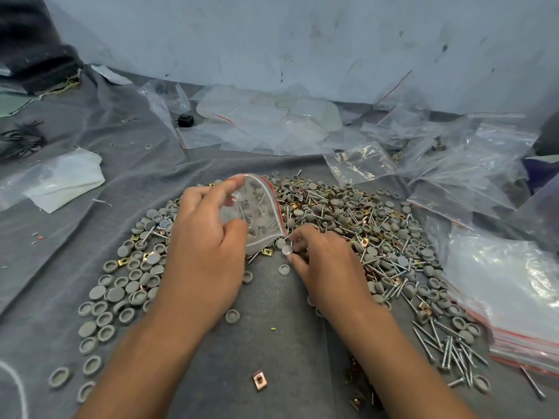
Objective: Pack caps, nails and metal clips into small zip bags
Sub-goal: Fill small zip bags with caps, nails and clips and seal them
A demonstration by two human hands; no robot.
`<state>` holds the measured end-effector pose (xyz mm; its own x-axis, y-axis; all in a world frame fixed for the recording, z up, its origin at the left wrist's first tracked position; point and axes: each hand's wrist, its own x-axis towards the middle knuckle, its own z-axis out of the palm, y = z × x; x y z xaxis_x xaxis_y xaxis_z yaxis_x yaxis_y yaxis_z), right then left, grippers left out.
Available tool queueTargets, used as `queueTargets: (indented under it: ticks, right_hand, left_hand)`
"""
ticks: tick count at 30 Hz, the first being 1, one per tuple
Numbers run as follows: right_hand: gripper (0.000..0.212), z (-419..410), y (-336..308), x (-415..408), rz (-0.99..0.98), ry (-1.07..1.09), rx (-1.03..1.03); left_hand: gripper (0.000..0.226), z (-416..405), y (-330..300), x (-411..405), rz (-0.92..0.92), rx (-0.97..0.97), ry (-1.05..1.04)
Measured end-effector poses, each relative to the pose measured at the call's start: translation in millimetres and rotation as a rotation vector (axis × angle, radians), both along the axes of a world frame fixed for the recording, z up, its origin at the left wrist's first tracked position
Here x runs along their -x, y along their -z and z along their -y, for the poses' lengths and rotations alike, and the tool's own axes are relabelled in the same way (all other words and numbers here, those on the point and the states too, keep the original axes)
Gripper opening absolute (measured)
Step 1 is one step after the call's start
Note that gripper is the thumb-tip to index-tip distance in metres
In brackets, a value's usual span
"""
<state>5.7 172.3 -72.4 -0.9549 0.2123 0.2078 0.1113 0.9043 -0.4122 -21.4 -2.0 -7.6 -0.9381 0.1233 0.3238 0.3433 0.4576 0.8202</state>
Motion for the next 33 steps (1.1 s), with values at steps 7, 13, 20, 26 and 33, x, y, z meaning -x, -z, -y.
queueTargets:
  ticks: [7,13,20,26,33]
  right_hand:
    - [0.034,-14,-8,-6,0.05,-0.021,0.116]
    - [0.023,-1,-6,-2,0.017,-0.105,0.164]
    - [0.02,16,-5,11,-0.091,-0.163,0.011]
    - [0.021,17,0,13,-0.135,-0.162,-0.065]
    - [0.018,17,-8,14,-0.183,-0.078,0.252]
  left_hand:
    - [0.053,5,-2,0,0.015,-0.013,-0.004]
    - [0.052,6,-4,0,0.011,-0.017,-0.007]
    - [0.052,8,-2,1,0.003,-0.032,-0.007]
    - [0.052,8,-2,1,0.005,-0.023,0.0]
    - [0.052,6,-2,0,0.013,0.014,0.001]
